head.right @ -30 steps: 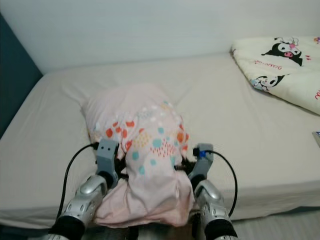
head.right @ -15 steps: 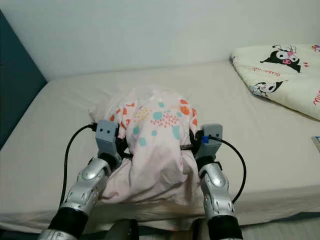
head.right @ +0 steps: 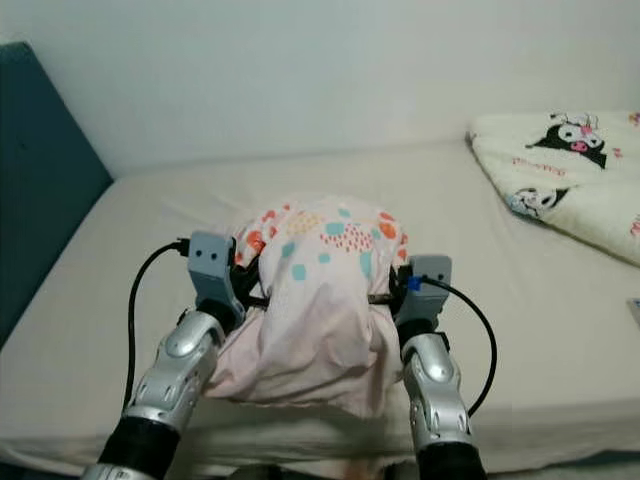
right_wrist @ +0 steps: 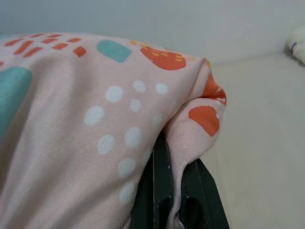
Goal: Clean up the room
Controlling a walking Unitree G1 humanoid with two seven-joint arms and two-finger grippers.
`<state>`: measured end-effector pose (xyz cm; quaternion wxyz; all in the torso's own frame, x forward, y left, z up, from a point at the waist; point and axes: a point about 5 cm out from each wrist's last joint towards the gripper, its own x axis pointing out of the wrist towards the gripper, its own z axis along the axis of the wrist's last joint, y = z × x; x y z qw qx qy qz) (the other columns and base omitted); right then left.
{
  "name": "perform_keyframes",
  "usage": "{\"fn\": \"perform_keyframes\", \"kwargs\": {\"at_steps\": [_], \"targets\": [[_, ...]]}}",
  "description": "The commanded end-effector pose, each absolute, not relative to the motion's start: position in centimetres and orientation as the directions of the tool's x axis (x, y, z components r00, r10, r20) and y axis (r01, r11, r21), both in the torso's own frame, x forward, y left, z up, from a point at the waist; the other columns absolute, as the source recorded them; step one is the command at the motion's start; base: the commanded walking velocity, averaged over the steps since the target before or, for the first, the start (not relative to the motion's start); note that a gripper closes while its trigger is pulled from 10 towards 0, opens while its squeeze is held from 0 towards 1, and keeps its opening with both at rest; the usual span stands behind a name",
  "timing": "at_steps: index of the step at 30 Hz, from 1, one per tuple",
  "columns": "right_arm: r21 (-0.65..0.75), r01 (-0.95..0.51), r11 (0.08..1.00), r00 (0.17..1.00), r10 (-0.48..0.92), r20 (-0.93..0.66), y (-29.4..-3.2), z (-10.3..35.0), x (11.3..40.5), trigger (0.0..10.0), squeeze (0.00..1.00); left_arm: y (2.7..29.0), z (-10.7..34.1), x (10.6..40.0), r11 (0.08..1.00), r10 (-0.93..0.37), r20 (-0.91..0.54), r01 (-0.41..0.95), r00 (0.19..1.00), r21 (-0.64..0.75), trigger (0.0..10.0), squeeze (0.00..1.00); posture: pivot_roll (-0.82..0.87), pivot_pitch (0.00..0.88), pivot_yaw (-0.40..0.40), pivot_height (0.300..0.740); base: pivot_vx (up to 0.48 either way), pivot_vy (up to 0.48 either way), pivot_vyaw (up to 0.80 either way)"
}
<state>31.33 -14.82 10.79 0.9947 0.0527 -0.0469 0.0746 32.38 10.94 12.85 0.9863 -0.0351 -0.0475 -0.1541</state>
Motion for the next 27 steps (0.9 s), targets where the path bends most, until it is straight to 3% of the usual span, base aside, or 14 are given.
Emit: {"fn": "perform_keyframes", "kwargs": {"at_steps": [1, 7, 27], "targets": [[0.077, -0.2, 0.977, 0.971, 0.188, 0.145, -13.56, 11.83, 31.41, 10.0, 0.0, 10.23, 14.55, 32.33, 0.941, -0.318, 0.18, 0.333, 0.931, -0.058, 10.0, 0.0, -0.01, 0.0, 0.055, 0.702, 0.0, 0.0, 0.0], [0.073, -0.197, 0.978, 0.972, 0.185, 0.145, -13.52, 11.94, 31.4, 10.0, 0.0, 10.07, 14.75, 32.32, 0.942, -0.316, 0.175, 0.331, 0.932, -0.059, 10.0, 0.0, 0.0, 0.0, 0.057, 0.737, 0.0, 0.0, 0.0], [0.05, -0.189, 0.981, 0.976, 0.182, 0.118, -13.5, 11.17, 31.22, 10.0, 0.0, 9.71, 15.04, 32.12, 0.94, -0.336, 0.166, 0.34, 0.927, 0.0, 10.0, 0.0, 0.01, 0.0, 0.063, 0.74, 0.0, 0.0, 0.0]]}}
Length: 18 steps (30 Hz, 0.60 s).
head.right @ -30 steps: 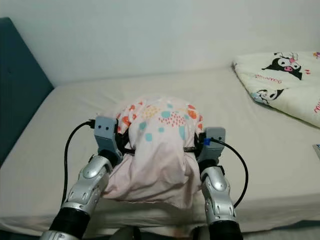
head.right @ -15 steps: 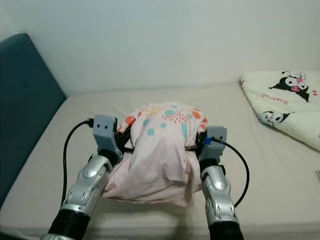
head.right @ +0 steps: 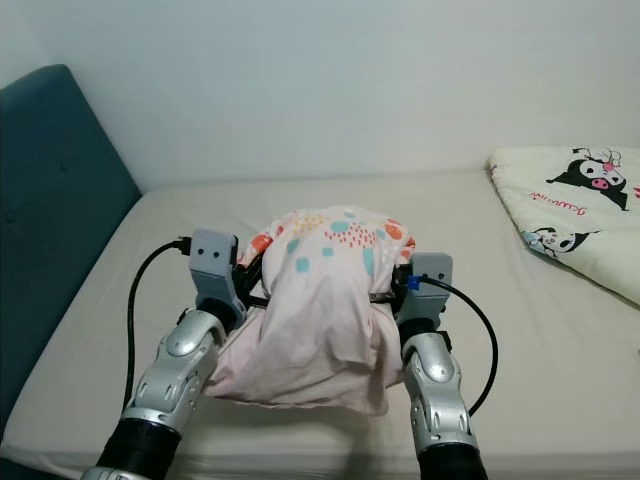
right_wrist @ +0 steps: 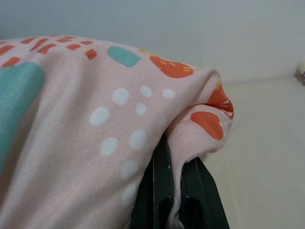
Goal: Clean up the room
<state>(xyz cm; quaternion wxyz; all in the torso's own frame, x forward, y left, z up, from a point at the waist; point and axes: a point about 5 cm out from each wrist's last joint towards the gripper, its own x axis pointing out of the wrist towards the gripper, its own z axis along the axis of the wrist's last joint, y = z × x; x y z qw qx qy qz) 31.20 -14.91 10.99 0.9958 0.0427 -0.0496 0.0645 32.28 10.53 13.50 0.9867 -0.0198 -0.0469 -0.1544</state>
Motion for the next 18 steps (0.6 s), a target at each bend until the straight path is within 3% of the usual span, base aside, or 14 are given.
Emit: {"fn": "perform_keyframes", "kwargs": {"at_steps": [1, 9, 18], "targets": [[0.05, -0.189, 0.981, 0.976, 0.183, 0.118, -13.48, 11.17, 31.2, 10.0, 0.0, 9.69, 15.06, 32.12, 0.94, -0.336, 0.165, 0.341, 0.927, 0.0, 10.0, 0.0, 0.01, 0.0, 0.063, 0.74, 0.0, 0.0, 0.0], [0.054, -0.192, 0.98, 0.976, 0.184, 0.117, -13.39, 11.13, 31.17, 10.0, 0.0, 9.68, 15.13, 32.13, 0.937, -0.345, 0.164, 0.349, 0.924, 0.004, 10.0, 0.0, 0.01, 0.0, 0.066, 0.74, 0.0, 0.0, 0.0], [0.062, -0.192, 0.979, 0.976, 0.184, 0.115, -13.26, 10.99, 31.16, 10.0, 0.0, 9.67, 15.23, 32.08, 0.931, -0.363, 0.168, 0.364, 0.917, 0.022, 10.0, 0.0, 0.01, 0.0, 0.071, 0.74, 0.0, 0.36, 0.0]]}}
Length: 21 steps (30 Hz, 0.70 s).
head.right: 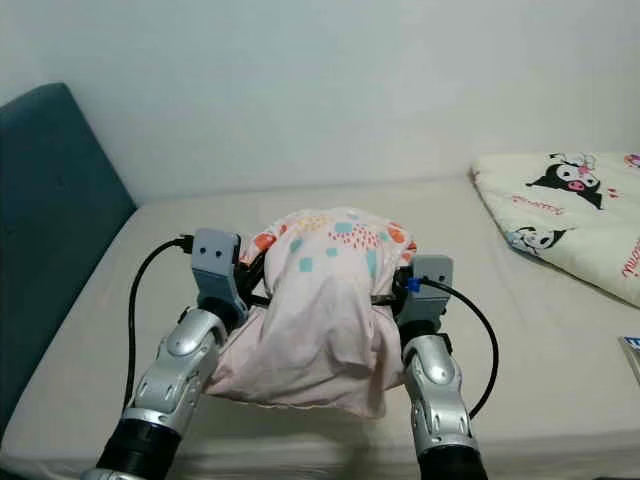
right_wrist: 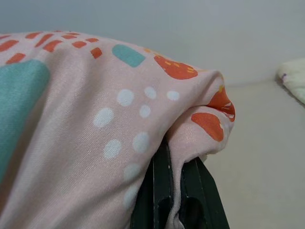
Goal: Clean up the room
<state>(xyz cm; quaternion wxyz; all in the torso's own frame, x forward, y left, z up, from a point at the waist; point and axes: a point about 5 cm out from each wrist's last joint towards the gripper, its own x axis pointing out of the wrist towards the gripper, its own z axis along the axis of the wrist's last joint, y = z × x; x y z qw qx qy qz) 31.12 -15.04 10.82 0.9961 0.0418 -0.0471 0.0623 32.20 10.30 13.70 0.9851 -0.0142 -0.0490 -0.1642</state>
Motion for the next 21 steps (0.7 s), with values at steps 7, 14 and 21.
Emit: {"fn": "perform_keyframes", "kwargs": {"at_steps": [7, 14, 21], "targets": [[0.063, -0.194, 0.979, 0.976, 0.186, 0.115, -13.15, 10.92, 31.14, 10.0, 0.0, 9.66, 15.3, 32.08, 0.929, -0.367, 0.169, 0.368, 0.915, 0.024, 10.0, 0.0, 0.01, 0.0, 0.073, 0.74, 0.0, 0.434, 0.0], [0.067, -0.194, 0.979, 0.976, 0.186, 0.113, -13.11, 10.81, 31.03, 10.0, 0.0, 9.75, 15.32, 32.0, 0.928, -0.37, 0.168, 0.371, 0.914, 0.026, 10.0, 0.0, 0.01, 0.0, 0.073, 0.74, 0.0, 0.439, 0.0], [0.073, -0.195, 0.978, 0.976, 0.187, 0.109, -12.96, 10.61, 30.94, 10.0, 0.0, 9.95, 15.34, 31.9, 0.928, -0.372, 0.166, 0.372, 0.913, 0.033, 10.0, 0.0, 0.02, 0.0, 0.076, 0.74, 0.0, 0.438, 0.0]]}}
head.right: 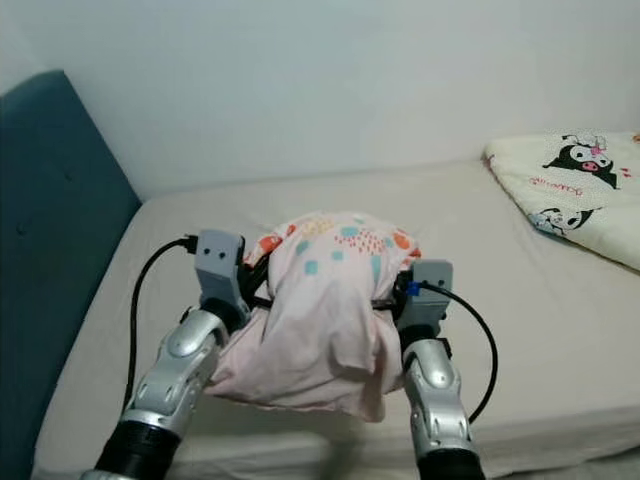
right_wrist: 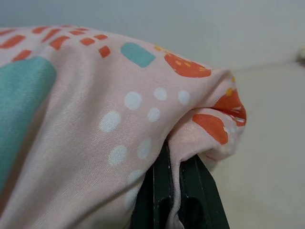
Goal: Clean up the room
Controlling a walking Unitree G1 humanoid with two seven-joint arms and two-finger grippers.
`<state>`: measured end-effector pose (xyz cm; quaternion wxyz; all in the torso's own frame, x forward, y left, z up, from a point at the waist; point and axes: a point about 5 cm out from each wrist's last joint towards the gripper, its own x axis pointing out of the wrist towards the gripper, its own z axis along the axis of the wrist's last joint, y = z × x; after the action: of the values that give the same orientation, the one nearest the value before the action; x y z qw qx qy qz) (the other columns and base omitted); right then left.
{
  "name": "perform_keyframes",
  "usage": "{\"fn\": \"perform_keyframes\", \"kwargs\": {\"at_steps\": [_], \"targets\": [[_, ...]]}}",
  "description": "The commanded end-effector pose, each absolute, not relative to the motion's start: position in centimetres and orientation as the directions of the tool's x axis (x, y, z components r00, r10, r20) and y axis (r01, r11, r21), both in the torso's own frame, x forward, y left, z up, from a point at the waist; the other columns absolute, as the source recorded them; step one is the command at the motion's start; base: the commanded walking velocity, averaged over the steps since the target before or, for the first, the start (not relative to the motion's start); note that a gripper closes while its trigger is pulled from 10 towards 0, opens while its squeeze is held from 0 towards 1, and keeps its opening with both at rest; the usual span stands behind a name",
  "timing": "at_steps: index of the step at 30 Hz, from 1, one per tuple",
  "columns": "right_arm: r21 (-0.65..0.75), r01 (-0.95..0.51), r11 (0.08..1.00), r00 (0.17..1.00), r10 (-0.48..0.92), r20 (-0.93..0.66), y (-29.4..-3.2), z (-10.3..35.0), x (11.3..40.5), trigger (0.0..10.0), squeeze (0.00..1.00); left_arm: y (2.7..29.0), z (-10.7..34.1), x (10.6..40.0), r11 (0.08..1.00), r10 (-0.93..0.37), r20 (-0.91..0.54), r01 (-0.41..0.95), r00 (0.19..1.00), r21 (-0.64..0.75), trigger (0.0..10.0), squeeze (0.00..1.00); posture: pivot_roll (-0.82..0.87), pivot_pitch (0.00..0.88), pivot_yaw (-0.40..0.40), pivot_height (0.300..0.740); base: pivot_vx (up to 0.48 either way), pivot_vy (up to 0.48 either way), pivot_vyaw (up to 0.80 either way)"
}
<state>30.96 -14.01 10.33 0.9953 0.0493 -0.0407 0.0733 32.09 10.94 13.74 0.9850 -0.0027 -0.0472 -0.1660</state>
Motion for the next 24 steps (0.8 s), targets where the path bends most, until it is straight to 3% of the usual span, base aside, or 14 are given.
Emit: {"fn": "perform_keyframes", "kwargs": {"at_steps": [1, 16, 20, 24], "targets": [[0.073, -0.195, 0.978, 0.976, 0.187, 0.109, -12.96, 10.61, 30.94, 10.0, 0.0, 9.95, 15.34, 31.9, 0.928, -0.372, 0.166, 0.372, 0.913, 0.033, 10.0, 0.0, 0.02, 0.0, 0.076, 0.74, 0.0, 0.435, 0.0], [0.087, -0.19, 0.978, 0.978, 0.181, 0.104, -12.81, 10.36, 30.93, 10.0, 0.0, 10.09, 15.45, 31.76, 0.923, -0.385, 0.16, 0.382, 0.909, 0.049, 10.0, 0.0, 0.04, 0.0, 0.085, 0.74, 0.0, 0.439, 0.0], [0.088, -0.191, 0.978, 0.978, 0.181, 0.105, -12.74, 10.36, 30.98, 10.0, 0.0, 10.09, 15.67, 31.78, 0.921, -0.39, 0.164, 0.382, 0.906, 0.078, 10.0, 0.0, 0.04, 0.0, 0.086, 0.74, 0.0, 0.0, 0.0], [0.093, -0.189, 0.977, 0.978, 0.179, 0.107, -12.71, 10.36, 31.06, 10.0, 0.0, 9.84, 15.85, 31.69, 0.915, -0.404, 0.163, 0.394, 0.9, 0.091, 10.0, 0.0, 0.05, 0.0, 0.09, 0.74, 0.0, -0.478, 0.0]]}}
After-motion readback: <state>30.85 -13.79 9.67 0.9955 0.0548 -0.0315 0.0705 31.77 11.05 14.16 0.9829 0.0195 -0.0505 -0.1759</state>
